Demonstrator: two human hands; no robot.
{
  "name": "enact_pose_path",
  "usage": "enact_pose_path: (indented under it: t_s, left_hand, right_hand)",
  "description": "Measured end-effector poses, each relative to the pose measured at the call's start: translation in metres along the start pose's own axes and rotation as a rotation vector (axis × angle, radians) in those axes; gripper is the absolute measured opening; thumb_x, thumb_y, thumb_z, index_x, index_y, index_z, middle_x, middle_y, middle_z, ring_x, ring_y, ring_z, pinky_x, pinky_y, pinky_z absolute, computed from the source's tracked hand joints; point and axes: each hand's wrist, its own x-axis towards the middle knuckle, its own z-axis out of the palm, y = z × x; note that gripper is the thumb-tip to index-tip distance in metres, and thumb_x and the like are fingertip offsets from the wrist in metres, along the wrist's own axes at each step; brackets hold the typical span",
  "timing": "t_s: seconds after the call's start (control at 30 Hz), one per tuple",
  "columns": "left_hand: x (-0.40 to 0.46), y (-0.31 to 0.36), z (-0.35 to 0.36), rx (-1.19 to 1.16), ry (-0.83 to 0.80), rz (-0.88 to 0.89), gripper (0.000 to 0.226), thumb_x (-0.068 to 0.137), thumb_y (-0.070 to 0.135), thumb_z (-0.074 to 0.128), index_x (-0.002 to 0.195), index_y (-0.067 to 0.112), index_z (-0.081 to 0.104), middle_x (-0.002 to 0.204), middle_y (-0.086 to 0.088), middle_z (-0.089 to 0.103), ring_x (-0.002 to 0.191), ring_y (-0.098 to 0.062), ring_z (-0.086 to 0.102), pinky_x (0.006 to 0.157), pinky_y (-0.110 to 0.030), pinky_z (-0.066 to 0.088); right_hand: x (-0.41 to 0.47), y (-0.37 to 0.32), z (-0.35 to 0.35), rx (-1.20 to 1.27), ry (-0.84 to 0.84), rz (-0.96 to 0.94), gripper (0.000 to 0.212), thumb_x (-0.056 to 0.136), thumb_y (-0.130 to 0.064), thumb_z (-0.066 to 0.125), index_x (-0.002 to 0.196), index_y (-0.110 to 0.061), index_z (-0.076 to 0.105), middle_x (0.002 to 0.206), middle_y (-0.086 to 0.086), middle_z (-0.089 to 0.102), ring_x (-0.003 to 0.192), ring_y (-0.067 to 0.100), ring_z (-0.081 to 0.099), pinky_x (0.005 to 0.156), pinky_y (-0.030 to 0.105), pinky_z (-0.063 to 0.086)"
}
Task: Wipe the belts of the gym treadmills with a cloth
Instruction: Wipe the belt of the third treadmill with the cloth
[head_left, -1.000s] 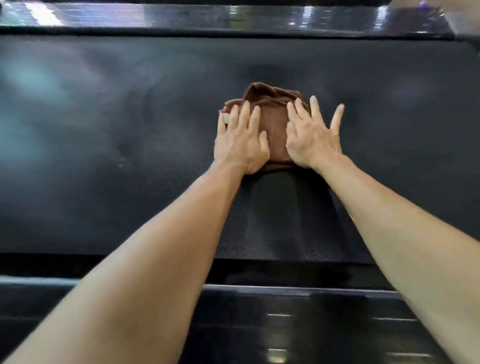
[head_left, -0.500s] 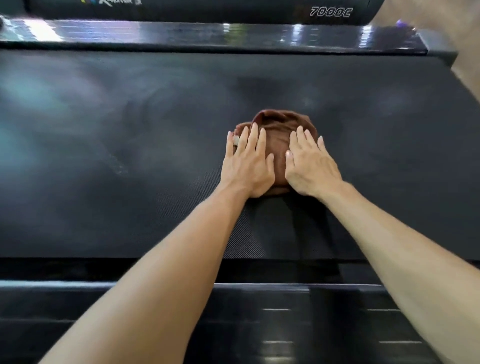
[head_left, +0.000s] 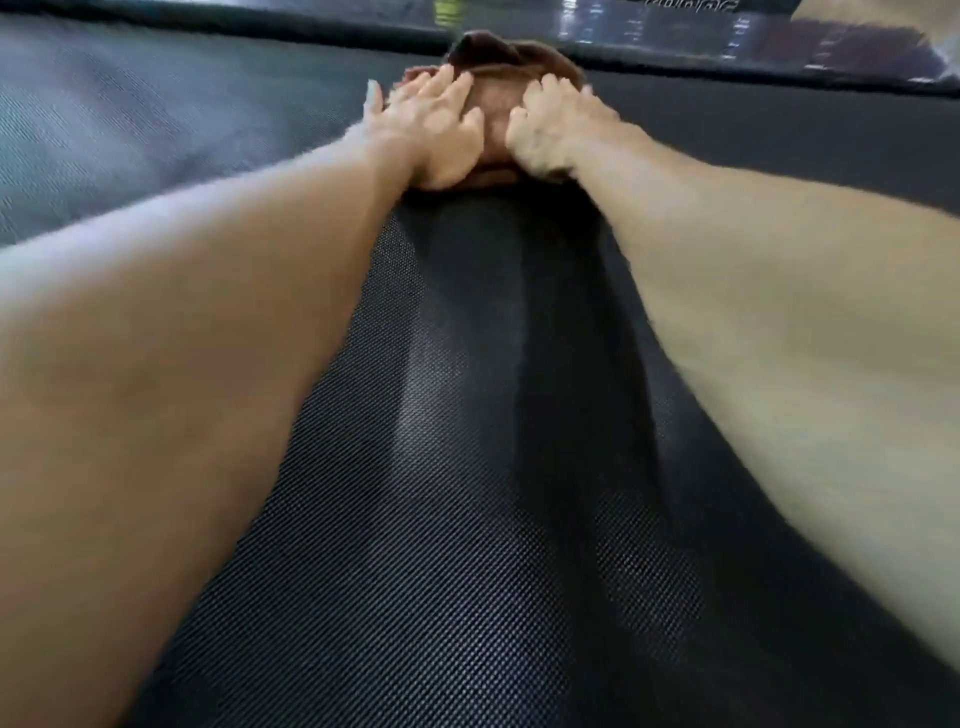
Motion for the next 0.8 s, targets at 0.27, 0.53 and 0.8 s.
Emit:
enact_pose_path:
  t_s: [0.27,0.53,0.8]
  left_hand:
    - [-0.099,-0.016,-0.008,0.057,-0.048,-0.025,0.069,0.106,0.038,0.024,0.162,0.001,0.007,0.169,-0.023,0.002,0.158,-0.034,0.003,0.129,-0.044,0.001]
    - [-0.131,0.088,0.001,0.032,-0.082,0.127,0.071,0.106,0.039,0.028,0.162,0.0,0.006,0.17,-0.022,0.001,0.158,-0.035,0.001,0.128,-0.044,0.001]
    - [-0.02,0.132,0.012,0.005,-0.072,0.119,0.071,0.104,0.04,0.02,0.163,0.005,0.001,0.171,-0.018,-0.005,0.158,-0.035,-0.003,0.128,-0.045,0.0]
  right_hand:
    - [-0.095,-0.032,0.013,0.156,-0.04,-0.129,0.075,0.109,-0.052,0.024,0.166,-0.006,0.009,0.174,0.012,0.002,0.161,0.023,0.0,0.128,0.037,-0.001]
    - [-0.159,0.062,0.008,0.069,-0.015,0.006,0.071,0.109,-0.047,0.024,0.165,-0.005,0.011,0.174,0.013,0.004,0.161,0.022,0.003,0.129,0.04,-0.004]
    - [-0.042,0.11,-0.005,-0.01,-0.083,0.177,0.073,0.105,-0.048,0.016,0.165,-0.008,0.009,0.175,0.007,0.004,0.161,0.021,0.001,0.126,0.055,-0.012]
